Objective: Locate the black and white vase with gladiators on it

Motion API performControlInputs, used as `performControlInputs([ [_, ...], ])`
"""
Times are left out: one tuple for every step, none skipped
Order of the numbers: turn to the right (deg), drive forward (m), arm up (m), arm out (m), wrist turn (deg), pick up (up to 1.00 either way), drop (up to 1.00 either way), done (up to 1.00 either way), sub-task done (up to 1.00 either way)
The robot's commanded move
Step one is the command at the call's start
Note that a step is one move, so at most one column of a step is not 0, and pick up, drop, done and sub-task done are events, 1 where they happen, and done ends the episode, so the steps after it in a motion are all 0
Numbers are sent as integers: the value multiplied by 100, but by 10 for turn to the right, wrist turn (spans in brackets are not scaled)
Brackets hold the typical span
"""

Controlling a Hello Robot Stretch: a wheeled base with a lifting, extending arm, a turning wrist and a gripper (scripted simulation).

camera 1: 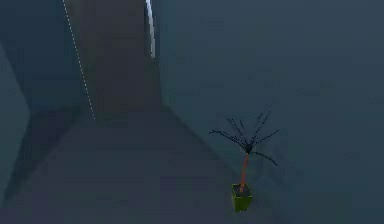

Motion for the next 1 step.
performControlInputs([
  [-450, 0, 0, 0, 0, 0, 0, 0, 0],
])
